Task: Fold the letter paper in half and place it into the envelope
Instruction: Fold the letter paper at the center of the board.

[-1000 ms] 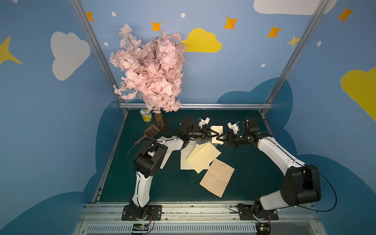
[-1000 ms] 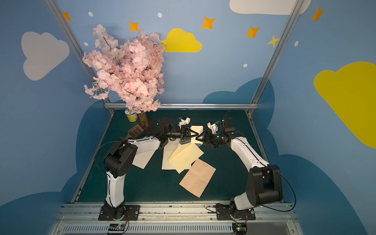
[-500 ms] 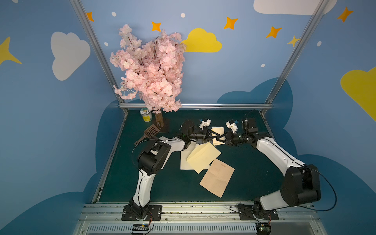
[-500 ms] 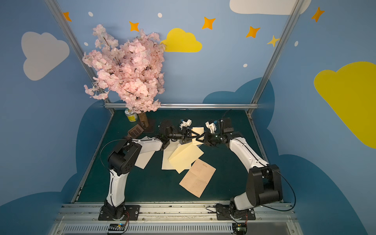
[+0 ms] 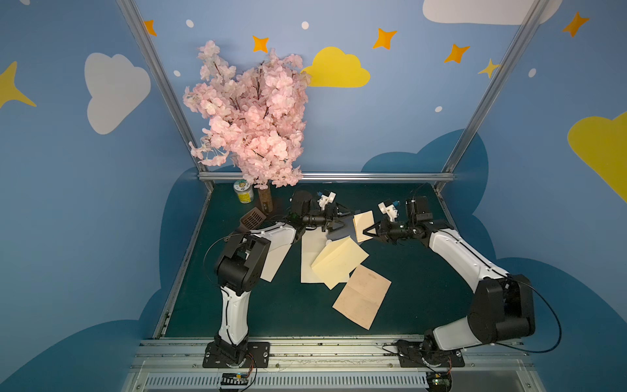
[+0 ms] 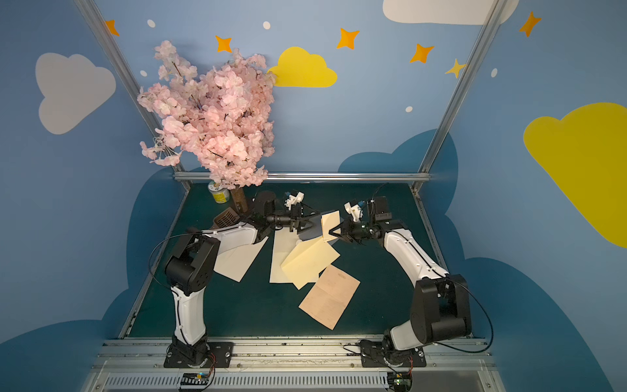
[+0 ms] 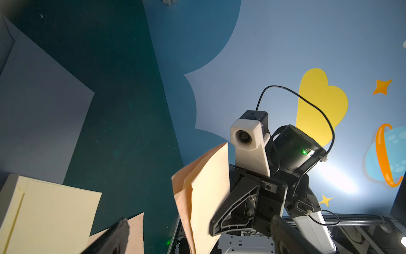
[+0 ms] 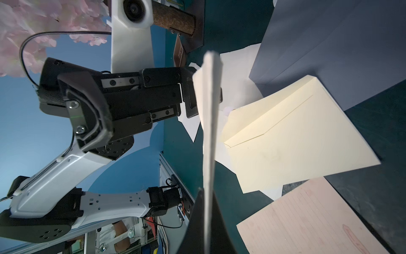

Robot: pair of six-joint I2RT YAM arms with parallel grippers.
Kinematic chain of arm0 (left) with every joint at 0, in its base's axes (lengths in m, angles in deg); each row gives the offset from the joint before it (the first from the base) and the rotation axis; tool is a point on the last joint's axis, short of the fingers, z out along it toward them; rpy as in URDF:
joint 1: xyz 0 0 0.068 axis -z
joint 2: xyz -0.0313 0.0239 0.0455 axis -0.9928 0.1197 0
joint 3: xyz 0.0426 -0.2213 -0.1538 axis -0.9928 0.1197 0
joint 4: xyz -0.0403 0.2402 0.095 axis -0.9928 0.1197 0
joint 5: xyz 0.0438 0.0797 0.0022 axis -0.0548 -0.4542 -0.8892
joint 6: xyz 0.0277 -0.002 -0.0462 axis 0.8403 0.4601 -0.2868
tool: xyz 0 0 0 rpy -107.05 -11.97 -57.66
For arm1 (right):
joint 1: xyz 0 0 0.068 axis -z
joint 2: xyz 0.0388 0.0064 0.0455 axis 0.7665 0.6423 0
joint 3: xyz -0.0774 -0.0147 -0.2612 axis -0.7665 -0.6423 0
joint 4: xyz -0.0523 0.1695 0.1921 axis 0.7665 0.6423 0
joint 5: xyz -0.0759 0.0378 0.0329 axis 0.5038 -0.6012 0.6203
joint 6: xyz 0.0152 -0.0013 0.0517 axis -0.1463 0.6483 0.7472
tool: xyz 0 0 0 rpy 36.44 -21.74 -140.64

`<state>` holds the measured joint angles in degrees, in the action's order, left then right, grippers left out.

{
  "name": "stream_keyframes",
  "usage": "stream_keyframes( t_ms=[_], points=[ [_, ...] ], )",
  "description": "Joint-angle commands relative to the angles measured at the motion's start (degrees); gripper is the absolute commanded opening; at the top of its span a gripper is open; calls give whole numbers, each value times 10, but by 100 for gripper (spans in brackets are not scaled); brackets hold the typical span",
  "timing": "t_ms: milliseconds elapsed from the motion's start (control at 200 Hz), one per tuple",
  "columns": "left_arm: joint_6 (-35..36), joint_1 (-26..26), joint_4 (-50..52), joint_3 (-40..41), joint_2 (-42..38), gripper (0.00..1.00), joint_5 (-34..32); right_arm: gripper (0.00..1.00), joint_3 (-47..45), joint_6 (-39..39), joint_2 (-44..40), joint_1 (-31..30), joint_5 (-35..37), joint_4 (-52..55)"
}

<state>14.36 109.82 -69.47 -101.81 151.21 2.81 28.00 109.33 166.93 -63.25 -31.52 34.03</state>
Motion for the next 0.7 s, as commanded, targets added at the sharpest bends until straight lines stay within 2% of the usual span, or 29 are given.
stream_keyframes(
  t_ms=[0,290,380,616,696],
  points=[
    [42,4,23,-10,-3,100,0,0,-14,32,-3,2,-56,-49],
    [68,4,13,-22,11,100,28,0,-31,79,19,-5,-133,-122],
    [73,4,15,-23,14,96,34,0,-31,82,24,-8,-147,-130],
    [74,4,16,-36,24,63,57,0,-25,72,41,-16,-170,-124],
    [75,4,22,-41,26,45,62,1,-22,67,44,-18,-171,-115]
  ],
)
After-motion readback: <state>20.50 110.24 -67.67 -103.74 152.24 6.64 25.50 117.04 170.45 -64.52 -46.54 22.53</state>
